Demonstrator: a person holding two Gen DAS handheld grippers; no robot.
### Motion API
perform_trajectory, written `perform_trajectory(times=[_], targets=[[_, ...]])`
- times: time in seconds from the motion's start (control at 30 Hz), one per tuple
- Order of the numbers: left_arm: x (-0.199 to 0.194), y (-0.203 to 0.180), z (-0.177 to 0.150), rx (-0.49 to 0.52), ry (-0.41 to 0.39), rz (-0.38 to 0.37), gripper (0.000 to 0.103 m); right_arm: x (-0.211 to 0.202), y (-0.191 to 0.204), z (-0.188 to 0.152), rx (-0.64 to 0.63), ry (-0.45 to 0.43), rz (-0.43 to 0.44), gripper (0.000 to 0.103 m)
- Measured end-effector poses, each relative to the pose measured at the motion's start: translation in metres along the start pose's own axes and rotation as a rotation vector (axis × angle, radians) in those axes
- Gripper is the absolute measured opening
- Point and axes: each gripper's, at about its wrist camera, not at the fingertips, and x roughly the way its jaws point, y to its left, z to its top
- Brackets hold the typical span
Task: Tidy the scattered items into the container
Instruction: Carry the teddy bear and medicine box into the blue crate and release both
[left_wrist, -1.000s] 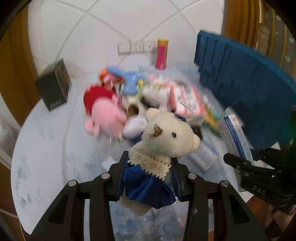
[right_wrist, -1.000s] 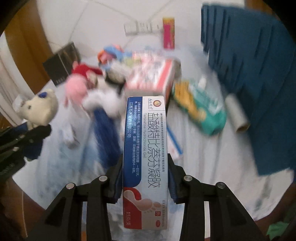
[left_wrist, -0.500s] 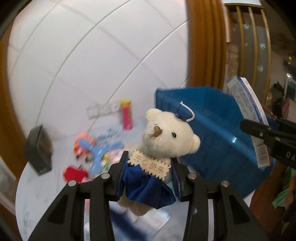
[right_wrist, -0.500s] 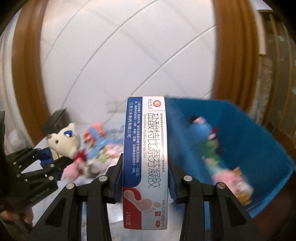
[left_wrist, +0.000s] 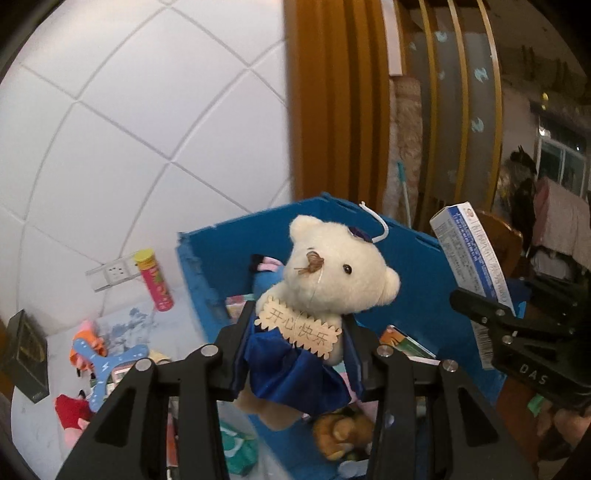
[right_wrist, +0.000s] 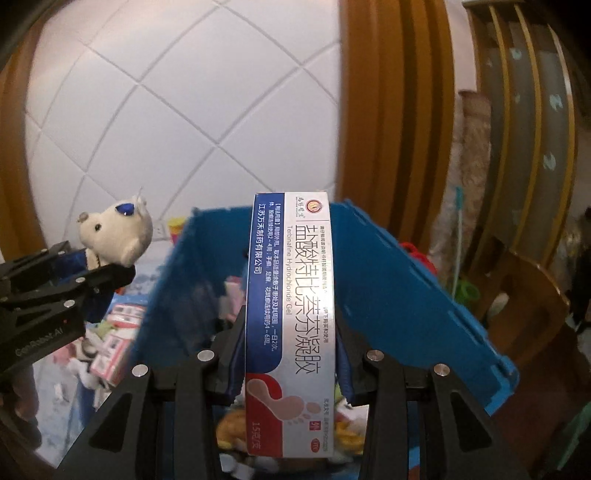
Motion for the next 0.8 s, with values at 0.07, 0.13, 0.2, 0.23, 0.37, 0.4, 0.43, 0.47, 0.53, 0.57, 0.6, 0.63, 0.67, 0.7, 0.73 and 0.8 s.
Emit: perform_trajectory(times=[0.07,0.13,0.2,0.23,0.37,0.4,0.43,0.47,0.53,0.57,0.6,0.63,0.67,0.7,0.73,0.8], targets=[[0.009,-0.013,0.002,0.021,0.019,0.009,0.057,0.003,-0.017,-0.004,0.015,0.012,0.002,0.042],[0.013,-0.023,0.002,0.04,0.022,0.026,0.075,0.006,-0.029,-0.005,0.029,0.016,0.004,0.06],[0.011,-0.027,0.002,0.048,0.015,0.036,0.087,0.009,-0.037,-0.006,0.039,0.015,-0.001,0.096],[0.01,-0.028,0.001,0.049,0.012,0.039,0.087,0.01,-0.04,-0.007,0.043,0.015,-0.005,0.1],[0.007,-0.019,-0.001,0.028,0.013,0.062,0.088,0.016,-0.046,-0.01,0.064,0.02,-0.004,0.103],[0.007,-0.016,-0.003,0.023,0.014,0.068,0.088,0.018,-0.047,-0.009,0.064,0.021,-0.004,0.103],[0.005,-0.012,-0.005,0.014,0.014,0.078,0.088,0.019,-0.048,-0.008,0.063,0.022,-0.004,0.103],[0.003,-0.008,-0.007,0.006,0.014,0.087,0.088,0.02,-0.046,-0.008,0.058,0.023,-0.005,0.103],[-0.001,0.001,-0.012,-0.009,0.014,0.106,0.088,0.02,-0.039,-0.008,0.045,0.023,-0.01,0.103],[-0.003,0.006,-0.014,-0.015,0.015,0.116,0.088,0.019,-0.035,-0.008,0.039,0.022,-0.011,0.103],[-0.006,0.011,-0.017,-0.021,0.014,0.125,0.088,0.018,-0.03,-0.008,0.036,0.022,-0.007,0.103],[-0.009,0.016,-0.019,-0.028,0.014,0.133,0.088,0.018,-0.028,-0.009,0.037,0.024,-0.001,0.103],[-0.013,0.022,-0.023,-0.035,0.013,0.139,0.088,0.019,-0.026,-0.009,0.035,0.023,0.004,0.103],[-0.017,0.029,-0.027,-0.043,0.011,0.145,0.088,0.018,-0.02,-0.009,0.031,0.023,0.008,0.103],[-0.021,0.035,-0.031,-0.05,0.01,0.151,0.088,0.017,-0.011,-0.01,0.025,0.022,0.012,0.103],[-0.029,0.049,-0.038,-0.058,0.01,0.168,0.088,0.015,0.005,-0.011,0.013,0.021,0.02,0.103]])
